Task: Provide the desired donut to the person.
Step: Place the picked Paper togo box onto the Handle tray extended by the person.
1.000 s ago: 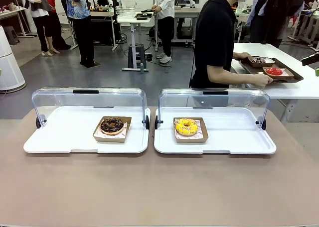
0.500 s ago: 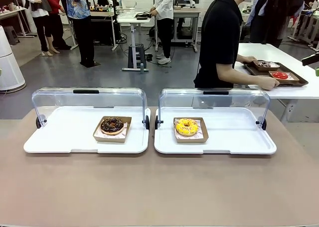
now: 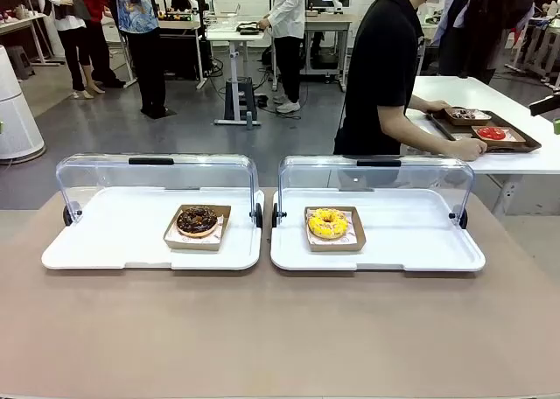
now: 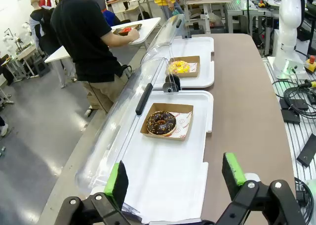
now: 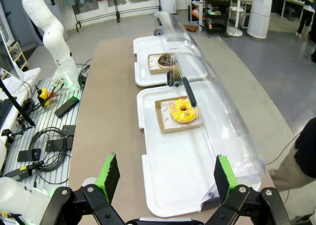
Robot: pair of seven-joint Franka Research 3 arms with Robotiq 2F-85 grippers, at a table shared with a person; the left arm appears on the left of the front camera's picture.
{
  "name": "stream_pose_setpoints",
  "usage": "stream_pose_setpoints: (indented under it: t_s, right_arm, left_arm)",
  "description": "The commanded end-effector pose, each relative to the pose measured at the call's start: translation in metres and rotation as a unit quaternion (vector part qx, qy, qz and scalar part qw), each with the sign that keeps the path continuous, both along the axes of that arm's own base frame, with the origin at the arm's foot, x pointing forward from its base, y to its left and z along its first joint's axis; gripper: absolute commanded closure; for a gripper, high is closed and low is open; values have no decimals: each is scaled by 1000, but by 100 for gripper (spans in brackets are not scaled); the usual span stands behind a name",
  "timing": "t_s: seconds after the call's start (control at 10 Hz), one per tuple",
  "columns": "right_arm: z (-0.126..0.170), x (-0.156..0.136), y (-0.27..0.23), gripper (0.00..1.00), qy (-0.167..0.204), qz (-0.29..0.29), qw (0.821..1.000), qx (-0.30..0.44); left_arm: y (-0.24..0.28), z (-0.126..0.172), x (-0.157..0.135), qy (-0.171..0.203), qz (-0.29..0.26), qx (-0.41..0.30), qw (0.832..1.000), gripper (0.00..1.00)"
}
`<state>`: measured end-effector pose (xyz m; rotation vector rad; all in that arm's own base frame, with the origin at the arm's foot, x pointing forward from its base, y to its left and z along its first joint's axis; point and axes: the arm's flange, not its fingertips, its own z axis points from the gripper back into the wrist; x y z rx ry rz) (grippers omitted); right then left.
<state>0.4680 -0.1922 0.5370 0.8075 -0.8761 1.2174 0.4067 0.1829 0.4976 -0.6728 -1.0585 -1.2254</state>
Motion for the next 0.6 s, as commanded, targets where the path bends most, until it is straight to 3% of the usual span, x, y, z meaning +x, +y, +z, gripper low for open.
stream_pose_setpoints:
  t_s: [0.0,0.5]
  right_arm:
    - [0,0,1,0,-1,5,1000,3]
    - [0,0,1,0,-1,5,1000,3]
  left_arm:
    - [2,-1,-2,-5,-3,-3,1000,0]
    - [2,-1,-2,-5,-3,-3,1000,0]
